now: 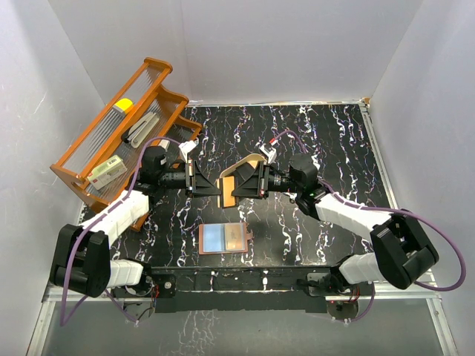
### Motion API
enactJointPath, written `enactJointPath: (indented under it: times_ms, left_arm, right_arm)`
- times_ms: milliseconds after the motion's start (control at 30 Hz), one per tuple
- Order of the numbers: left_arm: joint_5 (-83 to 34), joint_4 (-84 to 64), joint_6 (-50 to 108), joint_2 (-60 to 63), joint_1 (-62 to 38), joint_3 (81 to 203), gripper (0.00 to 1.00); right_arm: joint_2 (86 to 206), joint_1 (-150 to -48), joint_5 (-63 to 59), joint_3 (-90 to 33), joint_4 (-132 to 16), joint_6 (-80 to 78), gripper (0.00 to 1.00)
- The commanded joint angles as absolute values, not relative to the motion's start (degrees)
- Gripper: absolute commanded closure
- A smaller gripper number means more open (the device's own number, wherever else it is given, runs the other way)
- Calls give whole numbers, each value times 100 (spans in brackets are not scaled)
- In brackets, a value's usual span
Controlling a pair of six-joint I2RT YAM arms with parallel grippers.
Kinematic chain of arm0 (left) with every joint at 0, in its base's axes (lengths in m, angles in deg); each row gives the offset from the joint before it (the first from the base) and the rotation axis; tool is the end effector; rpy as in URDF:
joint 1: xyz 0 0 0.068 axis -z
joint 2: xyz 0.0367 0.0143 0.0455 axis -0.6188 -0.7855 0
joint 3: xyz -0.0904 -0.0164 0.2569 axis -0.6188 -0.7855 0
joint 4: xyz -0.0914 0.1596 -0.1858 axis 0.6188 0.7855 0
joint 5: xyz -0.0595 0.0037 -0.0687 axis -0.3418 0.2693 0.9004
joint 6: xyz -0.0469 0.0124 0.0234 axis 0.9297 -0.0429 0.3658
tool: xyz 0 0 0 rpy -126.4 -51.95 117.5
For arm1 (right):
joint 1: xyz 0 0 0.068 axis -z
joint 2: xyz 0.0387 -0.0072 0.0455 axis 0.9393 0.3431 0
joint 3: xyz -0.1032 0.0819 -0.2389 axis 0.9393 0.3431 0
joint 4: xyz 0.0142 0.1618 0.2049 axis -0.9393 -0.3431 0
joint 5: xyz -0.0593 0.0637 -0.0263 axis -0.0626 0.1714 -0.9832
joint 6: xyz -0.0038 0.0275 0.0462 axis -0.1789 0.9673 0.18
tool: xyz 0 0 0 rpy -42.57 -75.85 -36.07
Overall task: Put the credit cards into the card holder
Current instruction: Insert the credit card into the card holder.
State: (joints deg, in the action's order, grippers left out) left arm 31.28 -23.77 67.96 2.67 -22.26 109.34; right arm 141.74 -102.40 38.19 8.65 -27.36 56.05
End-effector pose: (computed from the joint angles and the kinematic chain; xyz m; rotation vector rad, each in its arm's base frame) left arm 0.2492 -0.1046 0.2506 0.2620 2.1164 -1.7853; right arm 0.2275 0.1760 0.2511 -0.1883 2.0945 1.8452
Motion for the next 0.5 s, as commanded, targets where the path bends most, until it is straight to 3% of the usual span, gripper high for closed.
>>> enactJointPath:
  times_ms: [0,467]
  left_arm:
    - [2873,-1811,6425,284,-2250,11083,99]
    - [3012,-2995,7556,774,-2256,10546,100]
  right_arm:
    - [13856,-10266,4103,797,-2112,5689,96]
    - [13818,-10131,3816,927,-3063,5096,100]
